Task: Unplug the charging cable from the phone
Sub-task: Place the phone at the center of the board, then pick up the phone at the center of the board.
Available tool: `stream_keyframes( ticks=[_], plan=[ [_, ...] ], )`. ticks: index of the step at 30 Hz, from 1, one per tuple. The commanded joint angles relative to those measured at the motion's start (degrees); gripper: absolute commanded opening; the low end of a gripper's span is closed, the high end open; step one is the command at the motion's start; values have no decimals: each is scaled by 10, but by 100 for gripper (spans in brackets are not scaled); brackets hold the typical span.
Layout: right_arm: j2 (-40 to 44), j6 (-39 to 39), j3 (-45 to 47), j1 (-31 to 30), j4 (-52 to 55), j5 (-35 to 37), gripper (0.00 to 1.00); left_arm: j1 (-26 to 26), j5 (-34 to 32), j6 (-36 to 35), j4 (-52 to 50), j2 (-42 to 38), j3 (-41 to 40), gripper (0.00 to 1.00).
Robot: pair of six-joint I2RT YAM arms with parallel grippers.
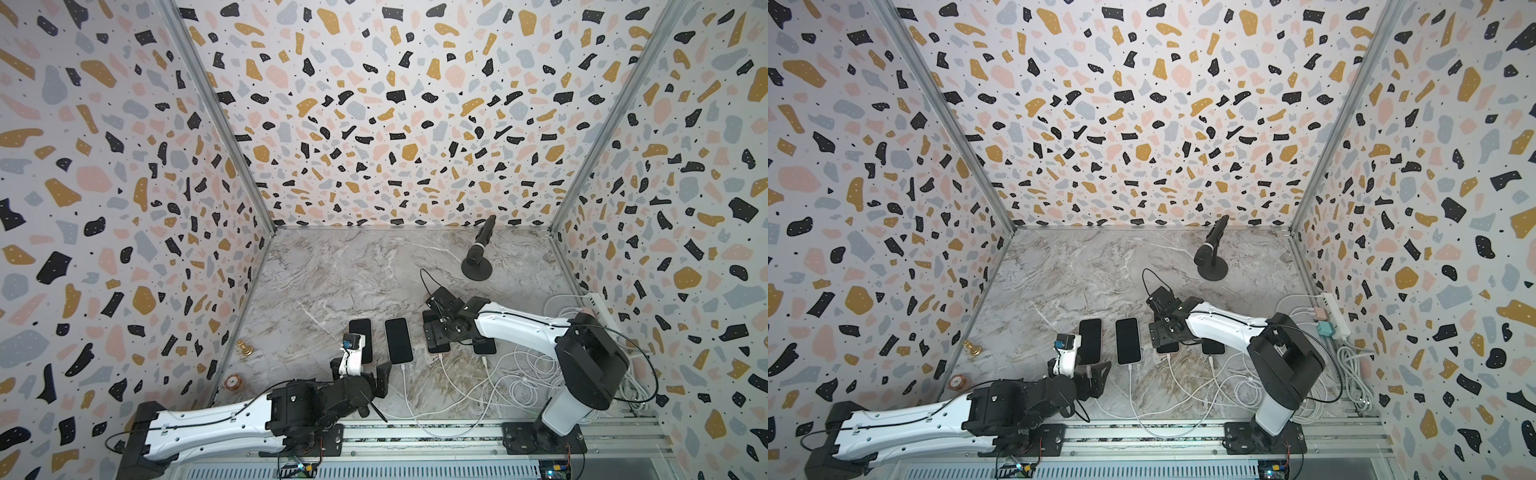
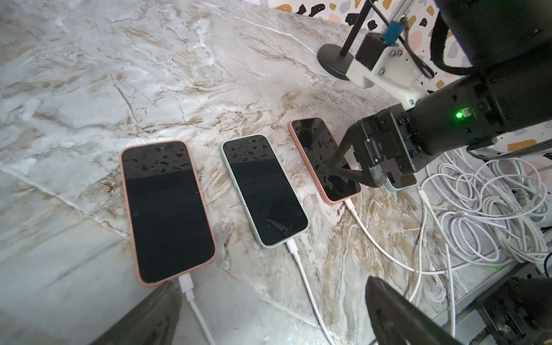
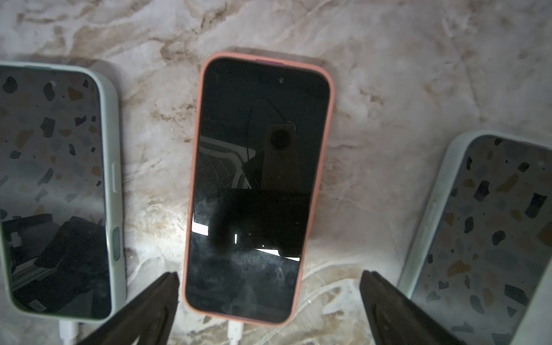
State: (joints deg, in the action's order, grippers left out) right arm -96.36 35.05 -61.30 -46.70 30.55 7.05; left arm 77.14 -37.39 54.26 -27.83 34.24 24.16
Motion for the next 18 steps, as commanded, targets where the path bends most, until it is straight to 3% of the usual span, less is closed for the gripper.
stream_keyframes(
  ticks=[1,18],
  plan=[
    [-8,16,-28,-4,2,-1,100,-3,0,9,10,0,-15,100],
    [-91,19,-69,-6,15,4,100,-6,19,14,43,22,-32,100]
  ],
)
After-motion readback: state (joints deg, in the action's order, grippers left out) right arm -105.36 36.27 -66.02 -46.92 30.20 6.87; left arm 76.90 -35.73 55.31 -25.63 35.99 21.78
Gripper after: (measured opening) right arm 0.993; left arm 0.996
